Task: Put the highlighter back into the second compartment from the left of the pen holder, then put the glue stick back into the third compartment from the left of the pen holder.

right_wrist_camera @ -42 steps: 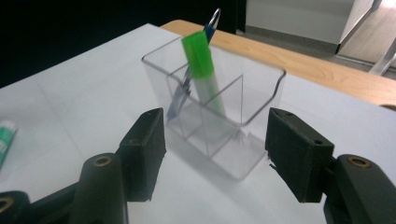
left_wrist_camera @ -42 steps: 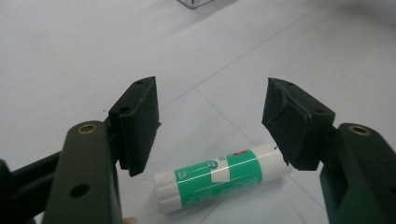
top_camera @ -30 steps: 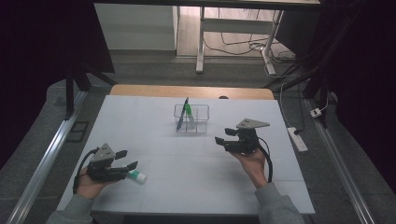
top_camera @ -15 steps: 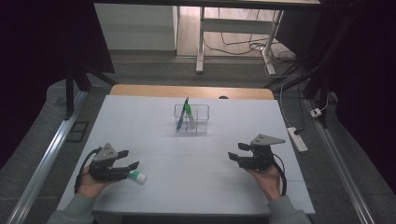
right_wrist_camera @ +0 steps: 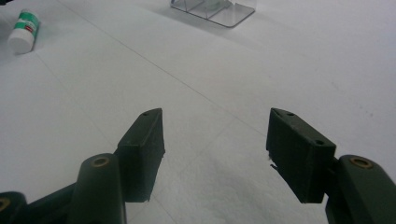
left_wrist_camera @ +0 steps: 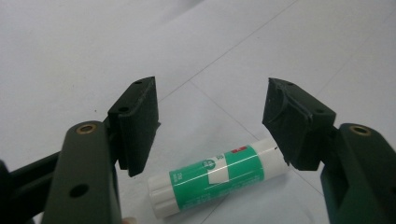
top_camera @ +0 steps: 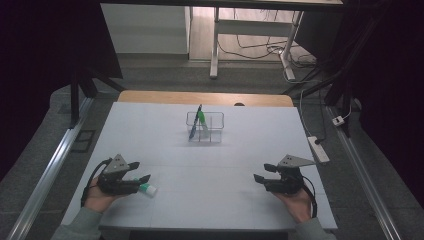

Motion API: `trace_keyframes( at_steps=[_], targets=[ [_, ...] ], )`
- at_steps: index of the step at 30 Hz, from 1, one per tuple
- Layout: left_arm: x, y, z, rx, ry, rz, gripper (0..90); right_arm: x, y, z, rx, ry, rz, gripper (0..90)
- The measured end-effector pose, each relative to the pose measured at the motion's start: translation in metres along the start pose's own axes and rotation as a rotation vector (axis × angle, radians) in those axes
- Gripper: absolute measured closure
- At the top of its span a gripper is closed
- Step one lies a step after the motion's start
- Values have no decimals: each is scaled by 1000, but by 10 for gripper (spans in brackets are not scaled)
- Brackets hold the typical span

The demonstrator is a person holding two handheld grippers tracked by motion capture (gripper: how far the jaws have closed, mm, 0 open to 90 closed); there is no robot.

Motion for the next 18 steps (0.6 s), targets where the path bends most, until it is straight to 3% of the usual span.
trace_keyframes(
  at_steps=[8, 18],
  targets=[
    [-4, -1, 0, 30, 22, 10, 349, 1, 2, 0, -1, 0, 8, 366],
    [-1, -2, -6, 114, 61, 59, 344, -2, 4, -1, -2, 4, 13, 364]
  ],
)
Point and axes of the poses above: each handheld gripper's, and its own axes: x roughly forward along the jaws, y roughly out of its underside, z roughly to its left, the point moved 7 cm from there along x, roughly forward along the jaws, and after that the axes turned 2 degrees about y, right-handed, at the moved point
